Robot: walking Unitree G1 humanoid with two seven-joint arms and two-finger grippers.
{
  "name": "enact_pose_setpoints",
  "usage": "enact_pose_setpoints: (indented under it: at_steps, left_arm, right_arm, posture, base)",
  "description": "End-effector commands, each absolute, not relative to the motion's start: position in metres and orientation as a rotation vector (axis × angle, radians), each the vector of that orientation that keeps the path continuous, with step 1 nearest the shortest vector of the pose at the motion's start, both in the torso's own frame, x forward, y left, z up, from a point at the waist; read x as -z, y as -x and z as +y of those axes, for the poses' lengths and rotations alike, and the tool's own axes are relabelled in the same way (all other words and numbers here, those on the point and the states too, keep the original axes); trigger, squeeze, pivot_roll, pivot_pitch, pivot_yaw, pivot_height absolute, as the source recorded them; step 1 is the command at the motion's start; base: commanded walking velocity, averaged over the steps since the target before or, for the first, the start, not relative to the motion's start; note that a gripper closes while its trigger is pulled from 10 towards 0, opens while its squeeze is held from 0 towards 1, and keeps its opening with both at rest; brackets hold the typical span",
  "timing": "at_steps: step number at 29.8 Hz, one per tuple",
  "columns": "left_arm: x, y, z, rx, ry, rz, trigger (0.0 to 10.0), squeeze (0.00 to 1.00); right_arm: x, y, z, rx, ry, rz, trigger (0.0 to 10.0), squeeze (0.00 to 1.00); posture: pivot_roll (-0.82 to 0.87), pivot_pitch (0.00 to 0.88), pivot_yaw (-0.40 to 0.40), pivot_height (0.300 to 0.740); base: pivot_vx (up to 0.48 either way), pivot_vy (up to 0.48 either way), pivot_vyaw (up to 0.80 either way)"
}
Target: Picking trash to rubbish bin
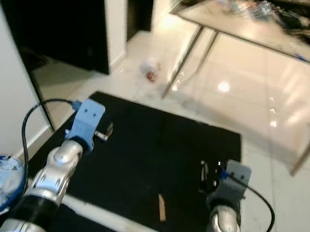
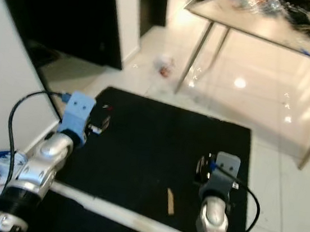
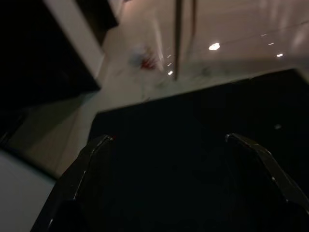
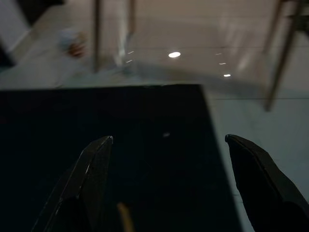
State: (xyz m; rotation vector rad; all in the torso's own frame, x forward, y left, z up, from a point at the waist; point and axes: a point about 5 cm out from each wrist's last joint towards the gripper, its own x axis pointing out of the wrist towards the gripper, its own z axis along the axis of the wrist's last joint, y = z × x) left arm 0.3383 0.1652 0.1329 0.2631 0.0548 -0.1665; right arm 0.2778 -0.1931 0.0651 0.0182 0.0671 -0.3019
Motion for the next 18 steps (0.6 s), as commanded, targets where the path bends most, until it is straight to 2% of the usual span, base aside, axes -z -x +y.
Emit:
enact_pose_setpoints:
  at_steps: [1,18]
  left_arm:
    - [-0.1304,-0.3376,0.1667,0.161,-0.256,0.069,10.0,0.00]
    - [-0.1301,-0.3394,0.1632,0.168,-0.273,0.074,10.0,0.00]
  right_arm:
    - [-0.0625,-0.2762,-0.1923,0.311,-0.034,0.084,10.0,0.00]
    - [-0.0632,-0.2773,-0.1935,0.316,-0.038,0.087,10.0,0.00]
  posture:
    - [0.00,0.093,0.074,0.740]
    - [-0.01,0.095,0.070,0.740]
  base:
    - [0.000,0.000,-0.80]
    - [0.000,0.000,-0.80]
